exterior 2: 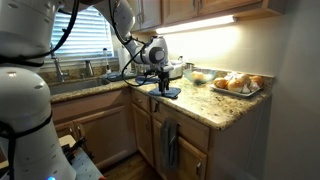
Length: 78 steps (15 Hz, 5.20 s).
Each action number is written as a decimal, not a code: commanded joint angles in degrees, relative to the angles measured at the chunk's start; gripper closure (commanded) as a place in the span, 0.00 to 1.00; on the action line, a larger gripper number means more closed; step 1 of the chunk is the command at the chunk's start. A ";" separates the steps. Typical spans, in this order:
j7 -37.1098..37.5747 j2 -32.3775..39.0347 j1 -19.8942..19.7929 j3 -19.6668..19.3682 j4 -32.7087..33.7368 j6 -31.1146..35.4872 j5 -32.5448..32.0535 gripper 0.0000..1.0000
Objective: Pick up the blue cloth on the right side of the counter, hang the cloth on the right drawer
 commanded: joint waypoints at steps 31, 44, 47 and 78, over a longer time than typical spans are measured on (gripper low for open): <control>-2.99 -14.83 0.02 -1.88 -13.04 13.99 -9.98 0.92; -5.37 -16.14 -0.86 -0.38 -13.47 13.01 -9.73 0.94; -14.03 -21.35 -1.32 1.50 -18.21 13.42 -8.27 0.94; -68.55 -28.15 1.80 13.01 -34.11 -1.15 10.62 0.95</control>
